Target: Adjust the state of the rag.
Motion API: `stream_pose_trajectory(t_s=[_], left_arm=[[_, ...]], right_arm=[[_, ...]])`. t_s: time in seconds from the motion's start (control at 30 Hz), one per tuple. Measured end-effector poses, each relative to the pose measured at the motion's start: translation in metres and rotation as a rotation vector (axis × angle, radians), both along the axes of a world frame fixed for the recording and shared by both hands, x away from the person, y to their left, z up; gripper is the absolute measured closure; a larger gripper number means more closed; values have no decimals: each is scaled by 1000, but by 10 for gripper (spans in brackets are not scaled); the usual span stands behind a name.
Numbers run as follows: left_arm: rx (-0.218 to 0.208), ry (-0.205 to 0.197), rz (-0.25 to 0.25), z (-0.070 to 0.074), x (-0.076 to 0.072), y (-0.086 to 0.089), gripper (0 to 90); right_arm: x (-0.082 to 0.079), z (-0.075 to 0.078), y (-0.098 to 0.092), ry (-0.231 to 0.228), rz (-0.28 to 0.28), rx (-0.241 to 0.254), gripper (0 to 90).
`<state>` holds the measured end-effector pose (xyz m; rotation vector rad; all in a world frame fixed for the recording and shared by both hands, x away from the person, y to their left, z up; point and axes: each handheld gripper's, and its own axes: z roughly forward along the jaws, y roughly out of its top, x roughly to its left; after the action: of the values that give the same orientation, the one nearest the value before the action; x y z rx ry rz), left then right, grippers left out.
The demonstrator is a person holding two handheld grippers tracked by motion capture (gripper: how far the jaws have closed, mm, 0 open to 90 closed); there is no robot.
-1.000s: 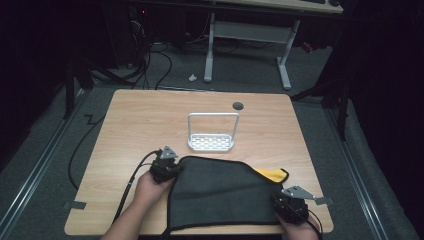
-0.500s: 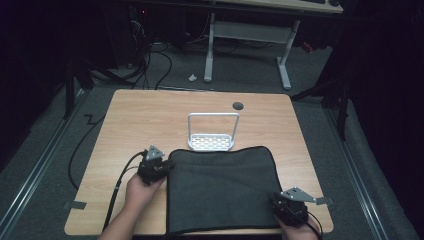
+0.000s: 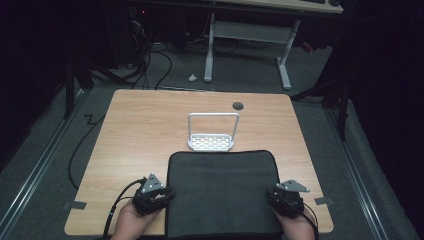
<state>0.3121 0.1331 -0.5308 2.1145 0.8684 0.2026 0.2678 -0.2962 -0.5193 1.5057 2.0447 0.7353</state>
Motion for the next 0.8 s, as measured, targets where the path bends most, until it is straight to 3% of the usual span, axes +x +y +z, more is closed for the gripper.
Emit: stream_pose_trajectory(t_s=[0.13, 0.2, 0.3, 0.43, 0.57, 0.63, 0.7, 0.8], left_arm=[[16, -3, -14, 1, -5, -4, 703], [-8, -2, 2, 3, -2, -3, 686], [-40, -40, 50, 6, 14, 0, 628], [-65, -55, 143, 9, 50, 2, 585], [-37, -53, 189, 7, 81, -3, 560], [-29, -24, 206, 3, 93, -6, 554], [-39, 11, 227, -2, 102, -8, 549], [-52, 10, 231, -3, 108, -12, 546]], right_arm=[[-12, -1, -4, -8, -8, 16, 675], [-12, 1, -5, -20, -11, 33, 667], [-7, 14, 6, -95, 22, 62, 626], [5, 30, 39, -169, 86, 78, 617], [13, 27, 81, -177, 175, 80, 631], [13, 23, 99, -172, 220, 70, 628], [12, 20, 115, -169, 262, 69, 618], [7, 16, 135, -167, 318, 64, 606]])
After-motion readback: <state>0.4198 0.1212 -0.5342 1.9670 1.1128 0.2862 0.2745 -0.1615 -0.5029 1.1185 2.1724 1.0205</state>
